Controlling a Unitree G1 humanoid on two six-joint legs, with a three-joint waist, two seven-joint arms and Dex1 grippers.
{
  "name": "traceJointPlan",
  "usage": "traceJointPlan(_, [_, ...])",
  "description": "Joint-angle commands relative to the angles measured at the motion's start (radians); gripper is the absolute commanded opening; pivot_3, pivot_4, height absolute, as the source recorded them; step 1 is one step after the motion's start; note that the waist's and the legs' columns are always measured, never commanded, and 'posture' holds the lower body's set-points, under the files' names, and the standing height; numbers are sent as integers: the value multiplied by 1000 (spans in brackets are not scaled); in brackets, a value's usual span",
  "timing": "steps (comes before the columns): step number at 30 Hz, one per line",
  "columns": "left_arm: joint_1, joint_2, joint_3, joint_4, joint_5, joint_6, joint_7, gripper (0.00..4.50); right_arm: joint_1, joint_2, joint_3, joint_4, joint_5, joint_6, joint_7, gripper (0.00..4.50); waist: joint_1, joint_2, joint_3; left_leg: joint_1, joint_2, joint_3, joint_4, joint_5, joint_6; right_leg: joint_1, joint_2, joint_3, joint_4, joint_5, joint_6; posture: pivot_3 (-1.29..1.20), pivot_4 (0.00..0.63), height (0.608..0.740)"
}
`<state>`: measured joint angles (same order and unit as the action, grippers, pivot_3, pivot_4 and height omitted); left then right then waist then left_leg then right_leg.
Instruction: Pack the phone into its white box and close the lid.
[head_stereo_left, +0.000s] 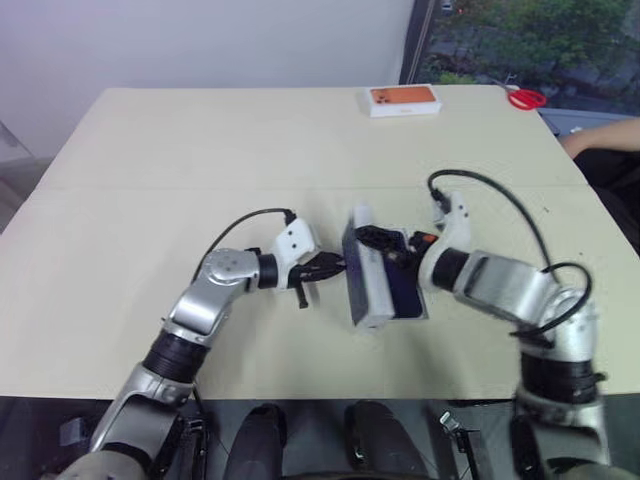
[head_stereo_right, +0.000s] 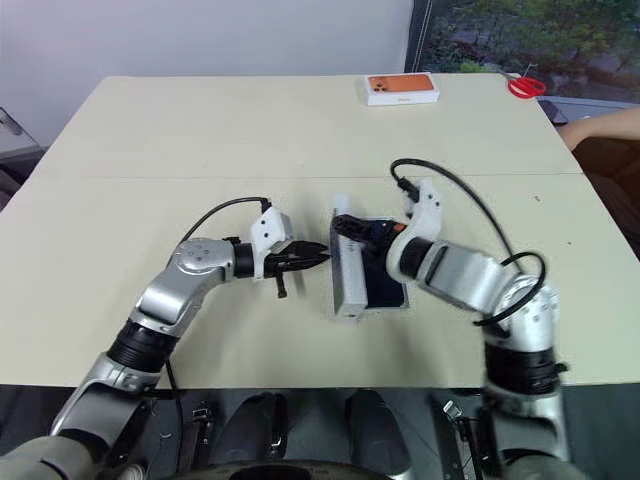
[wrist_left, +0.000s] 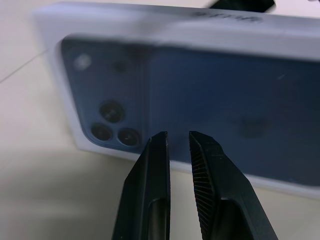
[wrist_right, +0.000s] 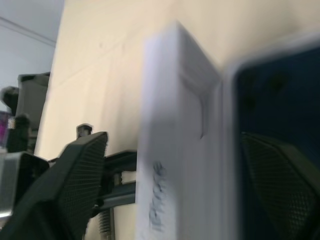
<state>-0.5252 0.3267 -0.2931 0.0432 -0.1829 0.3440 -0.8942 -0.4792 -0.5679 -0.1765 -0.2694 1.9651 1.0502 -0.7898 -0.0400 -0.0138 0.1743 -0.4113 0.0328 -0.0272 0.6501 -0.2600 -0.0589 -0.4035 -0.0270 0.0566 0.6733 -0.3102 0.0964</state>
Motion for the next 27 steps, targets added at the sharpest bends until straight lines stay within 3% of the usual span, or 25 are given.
traceJointPlan(1, [-20, -33, -8, 2, 10, 9, 30, 710, -47, -131, -30, 40, 7, 50, 99, 4474, 1, 0, 0, 0, 0, 0, 0, 0, 0, 0, 0, 0, 0, 0, 0, 0, 150, 740])
traceJointPlan(7, [-20, -51, 13, -20, -14, 30, 34, 710, -68, -365, 29, 73, -79, 99, 226, 4474, -1, 0, 0, 0, 0, 0, 0, 0, 0, 0, 0, 0, -1, 0, 0, 0, 150, 740])
traceJointPlan(11, [-15, 5, 90, -58, -41, 62, 41, 710, -69, -461, 78, 10, -360, 139, 444, 4474, -1, 0, 0, 0, 0, 0, 0, 0, 0, 0, 0, 0, -1, 0, 0, 0, 150, 740])
traceJointPlan(15, [24, 141, 150, -117, -51, 90, -1, 710, -34, -500, 104, -45, -571, 110, 651, 4474, -2, 0, 0, 0, 1, -1, -1, 0, 0, 0, 1, 0, -1, 0, 0, 0, 150, 740])
traceJointPlan(20, [98, 270, 130, -180, -56, 90, -94, 710, -4, -522, 140, -90, -775, 84, 837, 2087, 6, 0, 0, 0, 0, 0, 0, 0, 0, 0, 0, 0, -2, 0, 0, 0, 150, 740])
traceJointPlan(21, [113, 279, 129, -192, -69, 106, -106, 189, 0, -530, 158, -107, -824, 70, 881, 1607, 11, 0, 0, 0, 0, 0, 0, 0, 0, 0, -1, 0, -2, 0, 0, 0, 150, 740])
traceJointPlan(22, [120, 283, 126, -199, -74, 118, -110, 0, 2, -529, 168, -117, -856, 63, 910, 1047, 16, 0, 0, 0, 0, 0, 0, 0, 0, 0, -1, 0, -2, 0, 0, 0, 150, 740])
traceJointPlan(24, [118, 278, 99, -204, -58, 128, -110, 0, 0, -532, 194, -139, -927, 53, 964, 34, 27, 0, 0, 0, 0, 0, 0, 0, 0, 0, -1, 0, -3, 0, 0, 0, 150, 740])
traceJointPlan(27, [72, 246, 29, -188, -10, 189, -77, 0, -5, -543, 250, -179, -1048, 34, 1025, 34, 32, 0, 0, 0, 0, 0, 0, 0, 0, 1, -1, 0, -3, 0, 0, 0, 150, 740])
